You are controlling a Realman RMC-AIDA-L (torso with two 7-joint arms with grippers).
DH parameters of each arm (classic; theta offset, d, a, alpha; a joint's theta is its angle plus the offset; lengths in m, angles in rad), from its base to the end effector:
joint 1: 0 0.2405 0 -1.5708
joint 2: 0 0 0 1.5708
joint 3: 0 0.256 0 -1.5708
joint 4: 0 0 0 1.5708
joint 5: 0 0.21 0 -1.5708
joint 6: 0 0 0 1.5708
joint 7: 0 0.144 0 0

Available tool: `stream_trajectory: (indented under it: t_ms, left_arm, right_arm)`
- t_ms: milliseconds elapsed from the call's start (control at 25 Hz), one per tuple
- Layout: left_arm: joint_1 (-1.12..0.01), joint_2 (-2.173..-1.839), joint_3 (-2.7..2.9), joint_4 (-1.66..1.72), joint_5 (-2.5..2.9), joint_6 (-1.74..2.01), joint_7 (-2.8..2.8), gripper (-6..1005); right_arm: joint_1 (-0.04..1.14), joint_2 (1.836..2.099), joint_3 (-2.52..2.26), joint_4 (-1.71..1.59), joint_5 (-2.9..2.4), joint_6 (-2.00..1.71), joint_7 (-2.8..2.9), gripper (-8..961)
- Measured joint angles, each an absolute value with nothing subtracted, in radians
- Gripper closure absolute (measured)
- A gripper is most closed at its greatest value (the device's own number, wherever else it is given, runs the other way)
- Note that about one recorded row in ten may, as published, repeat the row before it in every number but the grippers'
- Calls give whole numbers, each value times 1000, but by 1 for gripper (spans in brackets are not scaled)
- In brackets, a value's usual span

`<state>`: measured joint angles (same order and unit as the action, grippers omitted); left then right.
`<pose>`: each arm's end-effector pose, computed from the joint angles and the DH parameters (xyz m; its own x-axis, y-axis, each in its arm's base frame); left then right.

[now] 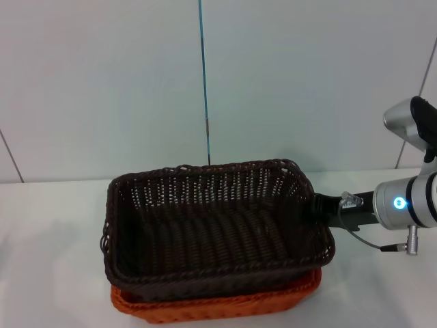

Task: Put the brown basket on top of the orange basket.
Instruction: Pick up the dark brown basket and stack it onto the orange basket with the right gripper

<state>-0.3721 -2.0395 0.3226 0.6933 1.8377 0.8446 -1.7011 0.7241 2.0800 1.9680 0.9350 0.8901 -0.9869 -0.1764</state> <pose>-0.4228 0.3298 0.1279 0.3118 0.3372 0.8883 0.9134 0.1511 -0.3780 0.1760 0.4352 -0.0094 -0.1915 0.8328 0.5194 0.9805 0.1386 0.1393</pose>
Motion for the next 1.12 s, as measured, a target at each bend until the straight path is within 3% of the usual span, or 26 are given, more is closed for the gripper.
stream_trajectory:
  t_ms: [1120]
  left_arm:
    - [-369, -2026, 323, 678, 1838, 843, -1700, 123]
  right_arm:
    - [724, 2080, 1965, 899, 890, -951, -177, 759]
